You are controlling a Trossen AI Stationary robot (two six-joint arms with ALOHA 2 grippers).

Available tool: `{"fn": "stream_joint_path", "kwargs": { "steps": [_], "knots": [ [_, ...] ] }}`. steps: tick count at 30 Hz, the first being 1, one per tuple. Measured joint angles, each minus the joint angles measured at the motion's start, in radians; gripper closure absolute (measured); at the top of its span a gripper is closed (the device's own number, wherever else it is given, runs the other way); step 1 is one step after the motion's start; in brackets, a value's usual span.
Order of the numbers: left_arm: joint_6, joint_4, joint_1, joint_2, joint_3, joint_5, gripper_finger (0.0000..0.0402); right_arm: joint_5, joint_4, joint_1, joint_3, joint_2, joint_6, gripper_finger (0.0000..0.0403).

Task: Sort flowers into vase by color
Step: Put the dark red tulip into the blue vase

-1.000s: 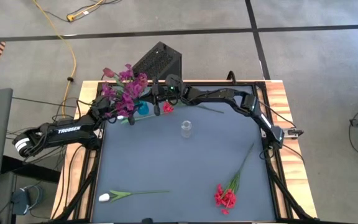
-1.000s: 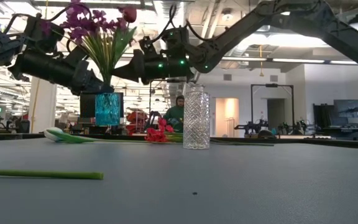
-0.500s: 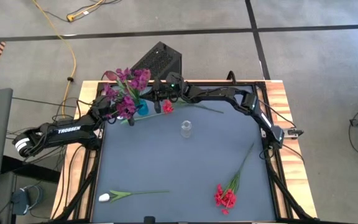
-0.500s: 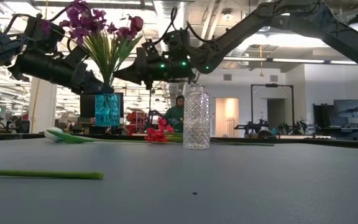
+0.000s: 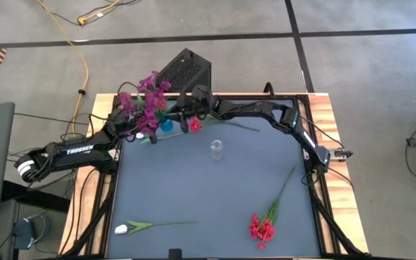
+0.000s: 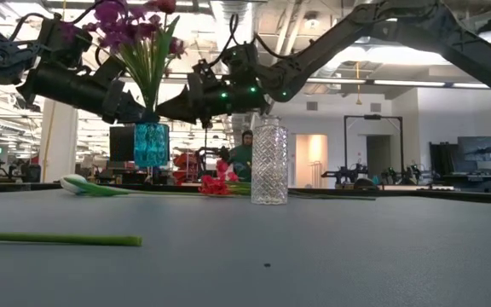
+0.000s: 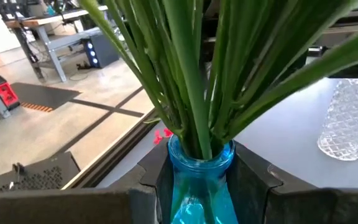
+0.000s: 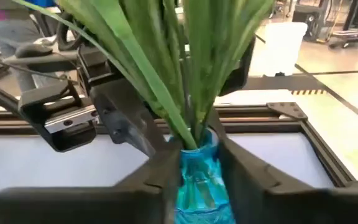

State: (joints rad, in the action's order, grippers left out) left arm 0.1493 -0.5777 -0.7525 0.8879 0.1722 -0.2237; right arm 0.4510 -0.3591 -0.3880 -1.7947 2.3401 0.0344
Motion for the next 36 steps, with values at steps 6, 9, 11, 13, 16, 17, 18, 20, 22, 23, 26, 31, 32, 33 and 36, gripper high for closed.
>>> {"fn": "stream_joint_path", "kwargs": {
  "steps": [6, 9, 11, 13, 16, 17, 18, 20, 22, 23, 26, 31, 32, 33, 36],
  "knots": [
    [0.000, -0.005, -0.001, 0.000, 0.001, 0.033, 0.0301, 0.095, 0.106, -0.044, 0.003, -0.019, 0.020, 0.0160],
    [0.005, 0.006, -0.013, 0.000, 0.001, 0.063, 0.0301, 0.108, 0.147, -0.063, 0.001, -0.040, 0.040, 0.0140],
    [0.005, 0.019, -0.032, 0.000, 0.001, 0.089, 0.0301, 0.123, 0.208, -0.078, 0.001, -0.061, 0.061, 0.0136],
    [0.004, 0.049, -0.058, 0.000, 0.001, 0.132, 0.0301, 0.125, 0.273, -0.089, 0.001, -0.085, 0.090, 0.0134],
    [-0.024, 0.076, -0.103, 0.001, 0.000, 0.171, 0.0301, 0.131, 0.386, -0.105, 0.001, -0.128, 0.152, 0.0134],
    [-0.038, 0.078, -0.118, 0.001, 0.000, 0.174, 0.0301, 0.132, 0.426, -0.109, 0.001, -0.147, 0.172, 0.0134],
    [-0.053, 0.081, -0.131, 0.001, 0.000, 0.179, 0.0301, 0.134, 0.461, -0.114, 0.001, -0.162, 0.192, 0.0134],
    [-0.070, 0.092, -0.151, 0.001, 0.000, 0.179, 0.0301, 0.139, 0.519, -0.119, 0.003, -0.192, 0.223, 0.0134],
    [-0.089, 0.095, -0.162, 0.002, -0.001, 0.180, 0.0301, 0.158, 0.530, -0.119, 0.044, -0.228, 0.236, 0.0134],
    [-0.094, 0.094, -0.165, 0.006, -0.001, 0.180, 0.0301, 0.161, 0.520, -0.118, 0.077, -0.250, 0.237, 0.0134],
    [-0.089, 0.091, -0.165, 0.034, -0.001, 0.187, 0.0301, 0.163, 0.410, -0.119, 0.227, -0.337, 0.221, 0.0133],
    [-0.068, 0.008, -0.166, 0.107, -0.003, 0.213, 0.0301, 0.183, 0.044, -0.134, 0.539, -0.507, 0.089, 0.0133],
    [-0.068, -0.008, -0.166, 0.121, -0.003, 0.213, 0.0301, 0.182, -0.005, -0.134, 0.590, -0.538, 0.072, 0.0133],
    [-0.067, -0.020, -0.166, 0.138, -0.003, 0.213, 0.0301, 0.183, -0.051, -0.131, 0.635, -0.566, 0.058, 0.0133],
    [-0.068, -0.039, -0.166, 0.190, -0.004, 0.211, 0.0301, 0.182, -0.112, -0.111, 0.738, -0.639, 0.037, 0.0133]
  ]
}}
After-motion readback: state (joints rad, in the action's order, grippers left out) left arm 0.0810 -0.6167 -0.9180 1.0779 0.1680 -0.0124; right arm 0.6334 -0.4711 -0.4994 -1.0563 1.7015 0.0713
